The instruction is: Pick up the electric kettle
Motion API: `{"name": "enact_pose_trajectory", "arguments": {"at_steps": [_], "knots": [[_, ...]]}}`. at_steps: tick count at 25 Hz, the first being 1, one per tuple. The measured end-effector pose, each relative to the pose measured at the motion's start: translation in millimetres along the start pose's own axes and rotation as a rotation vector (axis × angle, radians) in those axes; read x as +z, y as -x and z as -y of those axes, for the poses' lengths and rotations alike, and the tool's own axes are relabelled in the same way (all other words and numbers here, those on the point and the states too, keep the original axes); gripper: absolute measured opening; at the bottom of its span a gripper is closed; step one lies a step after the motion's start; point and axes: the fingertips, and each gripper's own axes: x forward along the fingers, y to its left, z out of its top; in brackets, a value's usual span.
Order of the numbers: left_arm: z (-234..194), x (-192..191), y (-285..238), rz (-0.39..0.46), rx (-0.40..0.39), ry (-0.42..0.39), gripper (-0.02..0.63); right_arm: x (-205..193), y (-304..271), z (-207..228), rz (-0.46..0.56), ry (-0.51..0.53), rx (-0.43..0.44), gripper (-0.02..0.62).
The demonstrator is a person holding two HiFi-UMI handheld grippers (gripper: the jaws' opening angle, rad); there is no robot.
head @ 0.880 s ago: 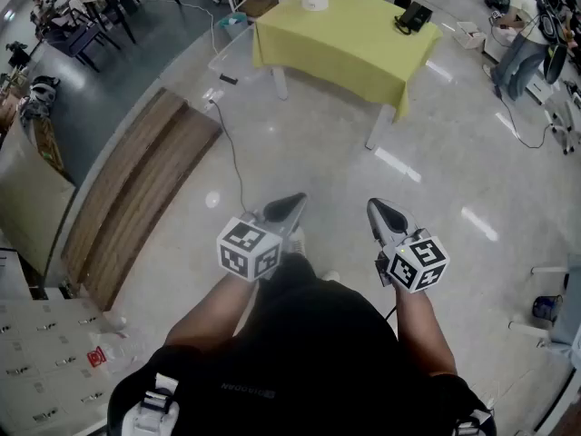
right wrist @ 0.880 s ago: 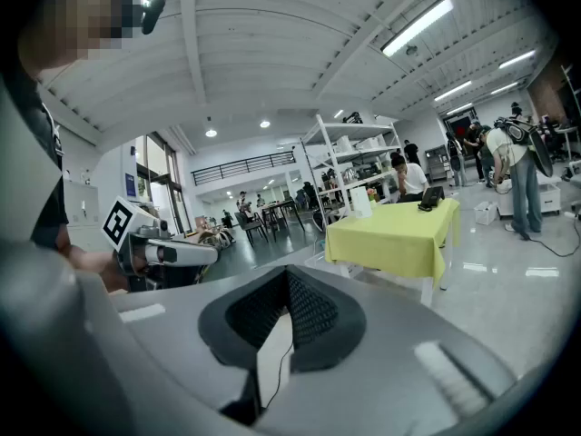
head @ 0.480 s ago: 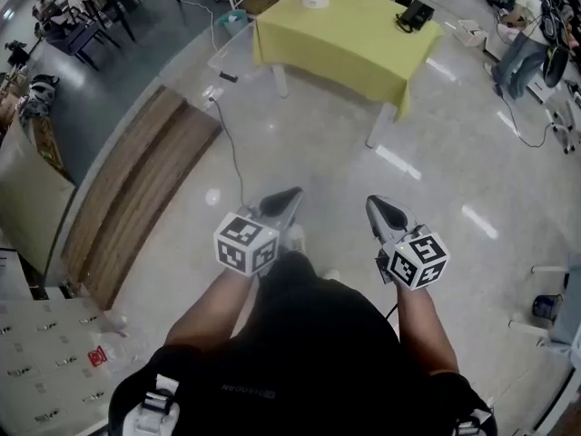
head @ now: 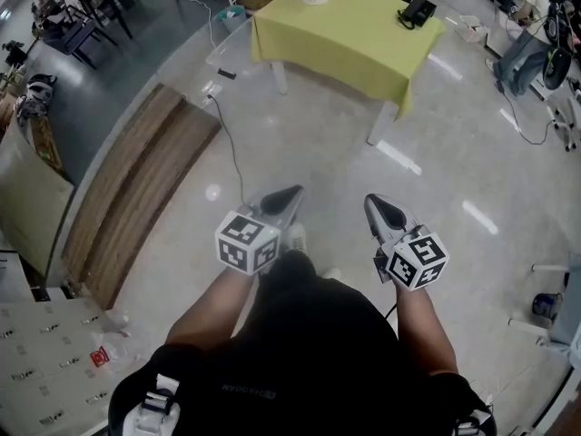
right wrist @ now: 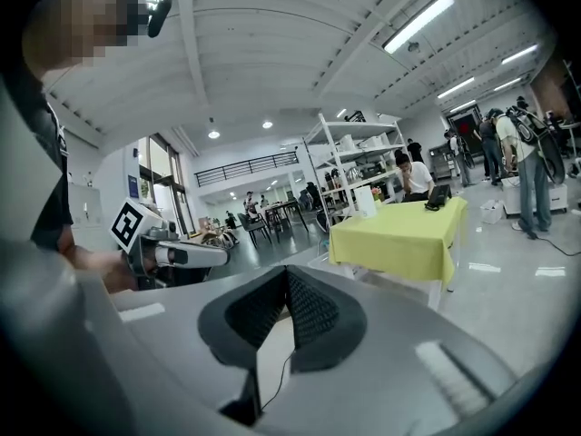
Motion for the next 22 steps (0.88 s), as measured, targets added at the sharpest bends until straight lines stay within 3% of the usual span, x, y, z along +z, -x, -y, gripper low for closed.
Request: {"name": "enact_pose_trajectory", "arguments": {"at_steps": [7,22], "knots": [[-12.9,-4.6,-11.2,-0.035,-0.002,0.007,0.002,-4.2,-16.1,9.8,-0.026,-0.025,0.007,0.006],[-74.2,7.7,-43.1,-0.058,0.000,0.036,0.002,6.5,-81.3,39.6,-0.096,0.034,-0.050,0.006]]}}
